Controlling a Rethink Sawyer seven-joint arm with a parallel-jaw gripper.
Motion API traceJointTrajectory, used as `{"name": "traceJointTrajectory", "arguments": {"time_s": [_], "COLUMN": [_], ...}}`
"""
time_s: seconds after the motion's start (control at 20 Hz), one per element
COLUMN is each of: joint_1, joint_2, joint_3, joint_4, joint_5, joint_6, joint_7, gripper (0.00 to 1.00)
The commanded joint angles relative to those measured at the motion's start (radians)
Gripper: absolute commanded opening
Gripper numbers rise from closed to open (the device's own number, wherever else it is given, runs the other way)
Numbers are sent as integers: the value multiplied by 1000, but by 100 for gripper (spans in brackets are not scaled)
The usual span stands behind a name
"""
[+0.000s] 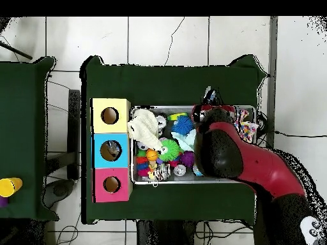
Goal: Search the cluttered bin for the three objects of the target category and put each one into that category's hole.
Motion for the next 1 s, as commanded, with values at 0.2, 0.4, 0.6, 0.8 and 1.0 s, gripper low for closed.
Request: {"name": "traceJointTrajectory", "arguments": {"time_s": [0.2,0.4,0.6,0.8,1.0], "joint_1": [63,88,123,174,224], "joint_2": [-11,-22,-31,-50,-52], "joint_3": [-117,-158,-191,-233,-265], "joint_4": [-37,-45,-60,-78,-103], "joint_5": [-76,-120,-144,-142,-149], "joint_6": [243,217,227,260,288], "joint_7": [38,41,54,83,85], "gripper": [0,0,0,0,0]}}
